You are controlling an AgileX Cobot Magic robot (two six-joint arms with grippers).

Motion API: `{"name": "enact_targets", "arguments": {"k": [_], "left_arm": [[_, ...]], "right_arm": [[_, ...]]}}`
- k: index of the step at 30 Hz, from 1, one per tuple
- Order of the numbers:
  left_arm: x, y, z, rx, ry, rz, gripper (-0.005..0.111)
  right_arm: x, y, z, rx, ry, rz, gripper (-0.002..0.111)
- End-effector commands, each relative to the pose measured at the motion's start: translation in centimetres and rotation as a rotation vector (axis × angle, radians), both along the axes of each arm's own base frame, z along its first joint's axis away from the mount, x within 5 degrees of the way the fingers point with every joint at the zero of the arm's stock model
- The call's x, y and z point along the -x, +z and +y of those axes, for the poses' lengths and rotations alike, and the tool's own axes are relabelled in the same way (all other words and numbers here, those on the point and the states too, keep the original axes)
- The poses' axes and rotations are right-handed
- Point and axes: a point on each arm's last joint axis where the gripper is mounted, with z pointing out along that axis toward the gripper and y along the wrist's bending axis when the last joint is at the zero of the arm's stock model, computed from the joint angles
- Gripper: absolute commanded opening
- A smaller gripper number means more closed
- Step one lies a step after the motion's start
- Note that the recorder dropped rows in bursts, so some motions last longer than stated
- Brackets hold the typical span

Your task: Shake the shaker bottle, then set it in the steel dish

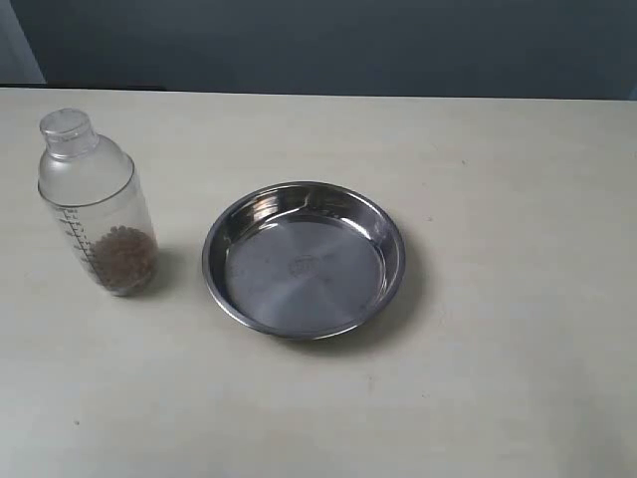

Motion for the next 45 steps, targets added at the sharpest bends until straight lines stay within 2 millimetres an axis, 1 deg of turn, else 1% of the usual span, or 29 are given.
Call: {"name": "enact_targets", "arguments": {"k": [1,4,6,8,10,11,13,15,17,19,21,22,23,29,33,35,40,45], "left_arm": [[0.0,3.2,-0.7,-0.224,0.003,-0.119,0.001],[-1.8,4.8,-0.6,-0.236,-0.003,-0.044,0.001],[-3.8,5.6,-0.5,-0.297,0.009,0.0,0.001],[-5.8,5.8,-0.5,-0.33,0.002,0.035,0.001],[-7.6,5.2,-0.5,-0.329,-0.024,0.085,0.001],[-8.5,4.5,-0.6,-0.322,-0.047,0.132,0.003],[-10.0,3.2,-0.7,-0.296,-0.094,0.22,0.01],[-11.1,2.1,-1.0,-0.282,-0.152,0.267,0.025],[-11.8,1.7,-1.4,-0.3,-0.201,0.256,0.045],[-12.2,1.4,-1.6,-0.313,-0.218,0.254,0.073],[-12.3,1.0,-1.5,-0.31,-0.217,0.293,0.096],[-12.4,0.6,-1.4,-0.307,-0.216,0.333,0.102],[-12.4,0.3,-1.4,-0.297,-0.214,0.372,0.105],[-11.3,-2.0,-1.4,-0.27,-0.226,0.46,0.104],[-10.1,-3.9,-1.6,-0.268,-0.245,0.515,0.104],[-9.5,-4.5,-1.7,-0.267,-0.255,0.511,0.104],[-8.7,-5.1,-2.2,-0.299,-0.296,0.478,0.104],[-9.0,-5.7,-2.6,-0.327,-0.344,0.503,0.104]], "right_arm": [[0.0,0.1,0.0,0.001,-0.004,-0.016,-0.001],[0.0,0.1,0.0,0.001,-0.004,-0.016,-0.001],[0.0,0.1,0.0,0.001,-0.004,-0.016,-0.001],[0.0,0.1,0.0,0.001,-0.004,-0.016,-0.001],[0.0,0.1,0.0,0.001,-0.004,-0.016,-0.001],[0.0,0.1,0.0,0.001,-0.004,-0.016,-0.001],[0.0,0.1,0.0,0.001,-0.004,-0.016,-0.001],[0.0,0.1,0.0,0.001,-0.004,-0.016,-0.001],[0.0,0.1,0.0,0.001,-0.004,-0.016,-0.001],[0.0,0.1,0.0,0.001,-0.004,-0.016,-0.001],[0.0,0.1,0.0,0.001,-0.004,-0.016,-0.001],[0.0,0.1,0.0,0.001,-0.004,-0.016,-0.001],[0.0,0.1,0.0,0.001,-0.004,-0.016,-0.001],[0.0,0.1,0.0,0.001,-0.004,-0.016,-0.001],[0.0,0.1,0.0,0.001,-0.004,-0.016,-0.001],[0.0,0.1,0.0,0.001,-0.004,-0.016,-0.001],[0.0,0.1,0.0,0.001,-0.004,-0.016,-0.001],[0.0,0.1,0.0,0.001,-0.004,-0.016,-0.001]]}}
